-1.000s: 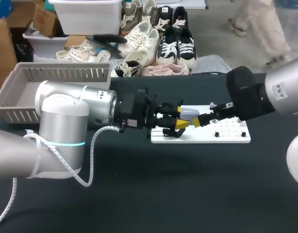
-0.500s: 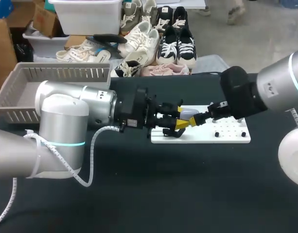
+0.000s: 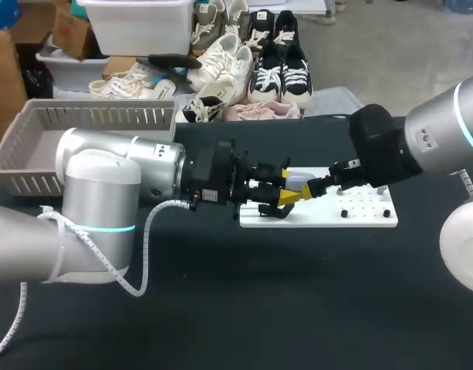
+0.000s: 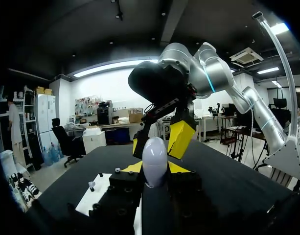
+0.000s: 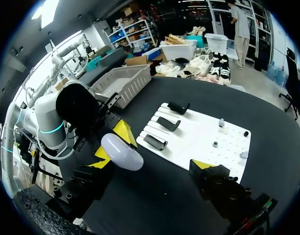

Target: Pick up each earbud case from the left stands, insert the matching earbuds, close the lid, and place the case in the box.

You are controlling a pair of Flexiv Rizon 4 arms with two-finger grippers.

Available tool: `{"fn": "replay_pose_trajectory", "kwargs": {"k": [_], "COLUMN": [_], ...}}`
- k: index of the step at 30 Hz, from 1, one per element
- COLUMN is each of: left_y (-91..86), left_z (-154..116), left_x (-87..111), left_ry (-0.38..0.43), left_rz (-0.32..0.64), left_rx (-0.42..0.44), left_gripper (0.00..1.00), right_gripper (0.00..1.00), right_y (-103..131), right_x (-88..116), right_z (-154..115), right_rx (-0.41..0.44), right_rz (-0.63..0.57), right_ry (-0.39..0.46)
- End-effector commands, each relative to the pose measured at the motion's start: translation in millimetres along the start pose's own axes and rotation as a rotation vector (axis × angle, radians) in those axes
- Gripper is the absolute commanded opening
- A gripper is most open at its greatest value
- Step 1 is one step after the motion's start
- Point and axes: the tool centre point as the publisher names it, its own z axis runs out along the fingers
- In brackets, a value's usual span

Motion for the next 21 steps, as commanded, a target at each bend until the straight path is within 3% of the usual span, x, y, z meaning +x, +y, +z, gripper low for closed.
{"fn": "replay_pose_trajectory", "kwargs": {"k": [1, 21], "left_y": [1.8, 1.8], "left_z": [0.5, 0.5], "left_x": [0.9, 0.9], "left_ry": [-0.001, -0.001], "left_rz": [0.0, 0.0], "left_rx": [0.004, 0.004], "left_gripper": [0.0, 0.0], "right_gripper": [1.0, 1.0], "right_y": [2.1, 0.4], "right_x": [0.4, -13.4], "right_z": [-1.5, -9.3], "right_rx": [0.01, 0.008], "right_rz": [0.002, 0.004], "right_ry": [-0.004, -0.029]}}
